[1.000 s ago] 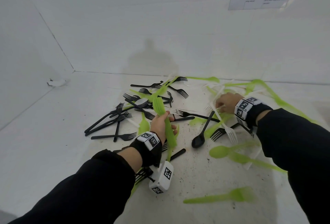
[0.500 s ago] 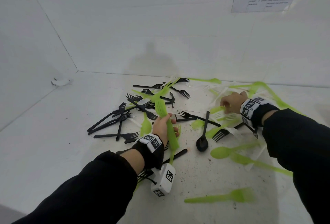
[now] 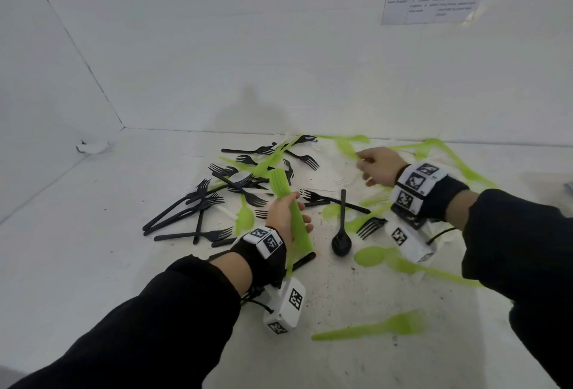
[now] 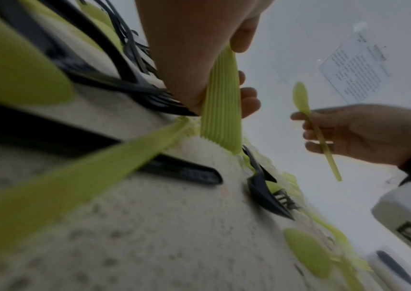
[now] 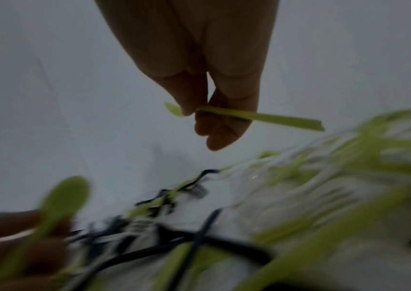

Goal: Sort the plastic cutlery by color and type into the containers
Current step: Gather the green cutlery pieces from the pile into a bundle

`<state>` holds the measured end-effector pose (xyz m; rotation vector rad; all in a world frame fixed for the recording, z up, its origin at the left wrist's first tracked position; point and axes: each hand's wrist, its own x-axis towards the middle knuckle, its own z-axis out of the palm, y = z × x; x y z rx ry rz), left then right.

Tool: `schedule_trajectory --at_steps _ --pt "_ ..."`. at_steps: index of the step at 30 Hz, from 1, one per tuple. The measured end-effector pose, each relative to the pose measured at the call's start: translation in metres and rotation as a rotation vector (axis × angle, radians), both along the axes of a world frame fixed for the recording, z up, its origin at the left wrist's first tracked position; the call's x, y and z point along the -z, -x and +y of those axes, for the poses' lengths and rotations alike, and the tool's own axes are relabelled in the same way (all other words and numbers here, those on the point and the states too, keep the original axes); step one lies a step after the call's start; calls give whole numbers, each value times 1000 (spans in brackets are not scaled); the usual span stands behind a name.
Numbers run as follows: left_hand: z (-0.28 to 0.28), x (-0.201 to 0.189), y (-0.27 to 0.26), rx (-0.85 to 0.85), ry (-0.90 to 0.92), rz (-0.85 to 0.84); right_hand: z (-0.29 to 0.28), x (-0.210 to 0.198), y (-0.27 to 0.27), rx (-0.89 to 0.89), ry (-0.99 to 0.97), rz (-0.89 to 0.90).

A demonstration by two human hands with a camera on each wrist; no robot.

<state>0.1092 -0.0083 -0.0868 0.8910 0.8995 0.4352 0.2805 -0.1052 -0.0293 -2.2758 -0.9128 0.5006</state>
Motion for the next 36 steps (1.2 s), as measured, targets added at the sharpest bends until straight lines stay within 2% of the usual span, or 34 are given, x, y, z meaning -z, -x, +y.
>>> schedule_trajectory --at_steps 3,6,12,15,17,21,24,26,29,31,33,36 --pt "-15 -9 -7 59 -2 -35 9 8 39 -66 -47 44" --pt "-28 -17 -12 172 33 -110 12 16 68 1 -127 112" --pt "-44 -13 -9 165 78 -153 -8 29 87 122 -236 145" --pt "-54 -15 -5 224 122 -151 -19 32 90 127 -256 118" --pt "-58 -12 -2 244 106 -103 -26 33 96 79 -193 24" --pt "-68 -10 5 216 31 -56 -38 41 102 -99 125 -309" --pt "-71 -10 14 204 -32 -15 -54 30 101 -226 177 -224" --pt "-71 -8 20 187 -35 2 -65 28 91 -209 224 -227" --pt "-72 -10 30 173 16 -6 -78 32 78 -238 581 -359" --pt "-75 -10 36 164 2 -23 -85 38 75 -273 740 -424" --pt "-78 -7 40 160 -24 -43 -88 43 73 -260 724 -457" --pt "-81 -4 44 140 -3 -66 -92 45 70 -212 546 -398"
